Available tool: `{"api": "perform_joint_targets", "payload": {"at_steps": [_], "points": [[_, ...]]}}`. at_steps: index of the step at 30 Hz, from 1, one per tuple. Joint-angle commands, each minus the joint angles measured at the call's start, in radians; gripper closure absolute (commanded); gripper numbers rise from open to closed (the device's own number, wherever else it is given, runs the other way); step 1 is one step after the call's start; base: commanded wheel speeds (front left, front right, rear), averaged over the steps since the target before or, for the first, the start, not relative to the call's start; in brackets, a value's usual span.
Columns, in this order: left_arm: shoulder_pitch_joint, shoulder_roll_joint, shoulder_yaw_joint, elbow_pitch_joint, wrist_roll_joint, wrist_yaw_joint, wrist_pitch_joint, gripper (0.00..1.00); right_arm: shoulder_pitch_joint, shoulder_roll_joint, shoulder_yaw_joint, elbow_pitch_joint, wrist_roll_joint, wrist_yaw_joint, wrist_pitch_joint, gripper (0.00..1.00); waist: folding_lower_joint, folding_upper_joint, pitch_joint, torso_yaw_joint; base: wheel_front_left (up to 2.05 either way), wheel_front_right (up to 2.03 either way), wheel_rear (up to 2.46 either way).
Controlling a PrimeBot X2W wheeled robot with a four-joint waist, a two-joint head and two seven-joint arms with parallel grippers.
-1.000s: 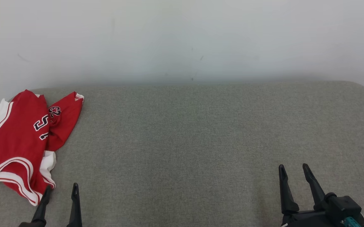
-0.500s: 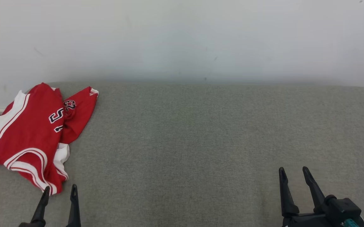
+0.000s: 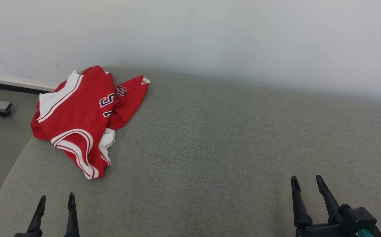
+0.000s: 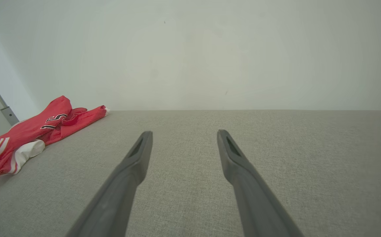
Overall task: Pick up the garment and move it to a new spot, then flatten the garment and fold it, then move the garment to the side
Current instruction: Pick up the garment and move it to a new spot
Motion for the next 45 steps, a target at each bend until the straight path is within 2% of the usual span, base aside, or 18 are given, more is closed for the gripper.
{"api": "perform_joint_targets", "payload": {"at_steps": [1, 14, 21, 34, 40, 45], "points": [[-0.009, 0.002, 0.005, 0.003, -0.016, 0.001, -0.001, 0.00, -0.008, -0.003, -0.003, 0.000, -0.005, 0.003, -0.001, 0.00, 0.0000, 0.0000, 0.019, 0.074, 0.00, 0.00, 0.00], [-0.011, 0.011, 0.008, 0.009, -0.018, 0.016, -0.002, 0.00, -0.014, -0.003, -0.001, 0.009, -0.003, 0.003, -0.001, 0.00, 0.0000, 0.0000, 0.029, 0.227, 0.00, 0.00, 0.00], [0.008, 0.019, 0.021, 0.009, -0.027, 0.029, -0.002, 0.00, -0.027, -0.003, 0.015, 0.018, -0.003, 0.003, -0.001, 0.00, 0.0000, 0.0000, 0.033, 0.264, 0.00, 0.00, 0.00], [-0.010, 0.009, 0.025, 0.013, -0.037, 0.044, -0.003, 0.00, -0.045, -0.003, 0.021, 0.030, -0.013, 0.003, 0.000, 0.00, 0.0000, 0.0000, 0.054, 0.259, 0.00, 0.00, 0.00], [-0.092, 0.015, 0.041, 0.025, -0.059, 0.040, -0.004, 0.00, -0.074, -0.003, 0.014, 0.019, -0.039, 0.003, 0.007, 0.00, 0.0000, 0.0000, 0.110, 0.197, 0.00, 0.00, 0.00], [-0.237, 0.040, 0.063, 0.047, -0.083, 0.020, -0.004, 0.00, -0.120, -0.003, -0.004, -0.020, -0.084, 0.002, 0.029, 0.00, 0.0000, 0.0000, 0.194, 0.125, 0.00, 0.00, 0.00]]}}
